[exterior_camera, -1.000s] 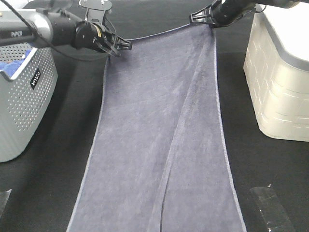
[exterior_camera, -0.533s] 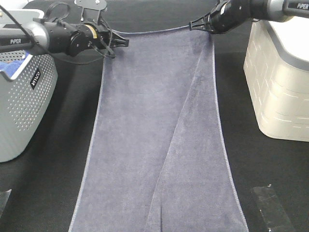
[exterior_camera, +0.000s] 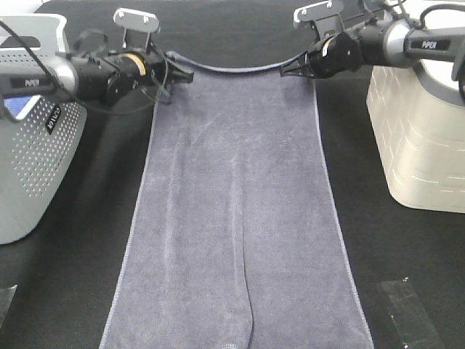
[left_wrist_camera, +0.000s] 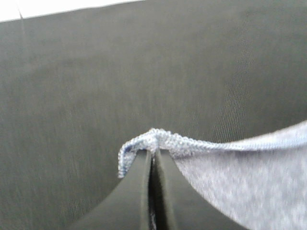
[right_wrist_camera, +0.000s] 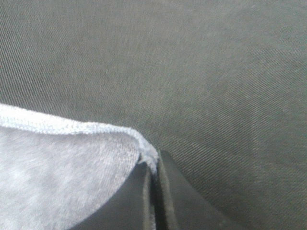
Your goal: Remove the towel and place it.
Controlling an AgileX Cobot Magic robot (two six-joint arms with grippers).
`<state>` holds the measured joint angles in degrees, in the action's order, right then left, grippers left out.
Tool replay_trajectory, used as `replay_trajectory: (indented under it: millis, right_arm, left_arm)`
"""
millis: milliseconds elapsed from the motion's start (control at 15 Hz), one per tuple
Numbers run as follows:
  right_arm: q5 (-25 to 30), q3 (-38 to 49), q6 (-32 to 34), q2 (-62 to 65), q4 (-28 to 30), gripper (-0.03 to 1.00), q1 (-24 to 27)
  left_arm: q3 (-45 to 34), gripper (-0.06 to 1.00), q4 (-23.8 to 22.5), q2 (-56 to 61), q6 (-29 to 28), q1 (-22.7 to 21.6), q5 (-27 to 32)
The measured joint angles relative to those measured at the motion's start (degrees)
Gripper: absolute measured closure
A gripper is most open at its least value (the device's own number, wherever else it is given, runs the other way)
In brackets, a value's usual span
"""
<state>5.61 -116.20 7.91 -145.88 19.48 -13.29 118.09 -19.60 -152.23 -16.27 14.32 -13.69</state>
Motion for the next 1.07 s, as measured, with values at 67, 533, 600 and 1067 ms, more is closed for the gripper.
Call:
replay_trajectory:
  millis: [67, 533, 600, 1067]
  right_arm:
    - [-0.3, 0.0, 0.0, -0.6, 0.2, 0.97, 0.0]
    - [-1.9, 0.0, 0.0, -4.1, 0.2, 0.71, 0.0]
    - [-1.9, 0.0, 0.0, -4.5, 0.2, 0.61, 0.0]
    - [0.1, 0.0, 0.0, -3.6, 0.2, 0.21, 0.0]
  left_arm:
    - [0.0, 0.94, -0.1, -0.6, 0.0, 0.0, 0.3]
    - [0.0, 0.43, 0.0, -0.7, -0.2, 0.0, 3.4]
    - [0.0, 0.32, 0.0, -0.7, -0.2, 0.0, 3.4]
    - [0.0, 0.21, 0.6, -0.5, -0.2, 0.0, 3.9]
